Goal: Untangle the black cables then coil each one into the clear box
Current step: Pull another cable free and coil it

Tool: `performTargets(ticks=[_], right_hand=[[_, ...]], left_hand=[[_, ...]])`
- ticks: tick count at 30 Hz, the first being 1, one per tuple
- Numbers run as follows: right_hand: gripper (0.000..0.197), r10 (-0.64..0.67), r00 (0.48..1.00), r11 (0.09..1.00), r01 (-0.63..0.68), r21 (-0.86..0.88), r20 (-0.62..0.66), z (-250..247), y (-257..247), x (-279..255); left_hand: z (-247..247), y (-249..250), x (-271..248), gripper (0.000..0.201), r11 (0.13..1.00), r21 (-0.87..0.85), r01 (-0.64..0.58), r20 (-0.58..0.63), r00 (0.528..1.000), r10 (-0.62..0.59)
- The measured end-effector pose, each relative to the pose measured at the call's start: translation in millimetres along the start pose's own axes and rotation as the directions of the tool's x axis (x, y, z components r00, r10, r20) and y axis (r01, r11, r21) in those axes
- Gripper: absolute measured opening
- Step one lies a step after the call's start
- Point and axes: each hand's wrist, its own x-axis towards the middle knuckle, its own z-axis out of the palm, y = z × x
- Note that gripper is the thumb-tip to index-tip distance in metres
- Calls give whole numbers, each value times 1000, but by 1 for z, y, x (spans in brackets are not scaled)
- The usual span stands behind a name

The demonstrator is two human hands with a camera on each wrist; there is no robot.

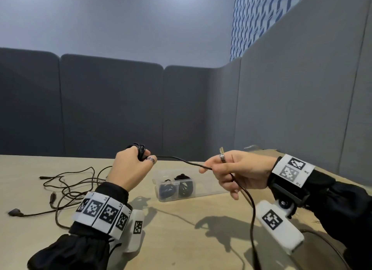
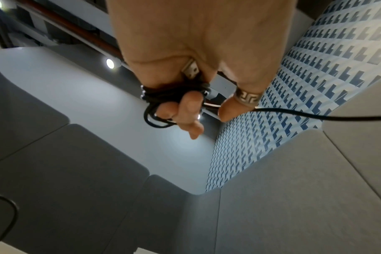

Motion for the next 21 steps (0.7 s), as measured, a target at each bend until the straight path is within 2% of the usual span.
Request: performTargets(ticks=[2, 4, 6, 8, 10, 11, 13, 14, 15, 17, 19, 21], right_hand=[[19, 33, 996, 990, -44, -135, -80, -8, 2, -2], [14, 28, 971, 947, -102, -304, -238, -17, 7, -2], [20, -72, 918, 874, -129, -468, -389, -24, 12, -2], [22, -262, 834, 741, -148, -655, -485, -30, 15, 0], [22, -461, 734, 550, -204, -810, -498, -34, 15, 1], [21, -543, 679, 496, -216, -841, -494, -35, 13, 3], [22, -644, 572, 492, -198, -848, -507, -41, 8, 8], [26, -669, 526, 508, -191, -840, -525, -44, 3, 12], [31, -672, 495, 531, -196, -825, -550, -48, -2, 15], [37, -644, 479, 563, -232, -793, -597, -51, -14, 20], [38, -573, 531, 542, -326, -774, -625, -47, -15, 26], [38, -477, 635, 468, -403, -787, -608, -34, -4, 37]], left_hand=[[-2, -2, 2, 16, 999, 32, 35, -45, 998, -34], [-4, -3, 3, 20, 997, 59, 59, -88, 995, -54], [-4, -4, 4, 23, 995, 68, 71, -111, 992, -63], [-3, -4, 4, 26, 995, 87, 58, -94, 994, -50], [-2, -5, 3, 27, 993, 117, 31, -11, 999, -30], [-2, -6, 3, 24, 992, 127, 14, 54, 998, -21], [-1, -8, 3, 13, 998, 59, -2, 264, 964, -14], [0, -8, 1, 9, 999, -34, 5, 403, 915, 9], [0, -6, 0, 9, 988, -147, 43, 543, 839, 45], [-3, 4, -7, 13, 917, -364, 164, 729, 664, 170], [-5, 10, -11, 18, 758, -584, 292, 755, 537, 375], [-7, 11, -9, 29, 483, -781, 395, 623, 438, 648]])
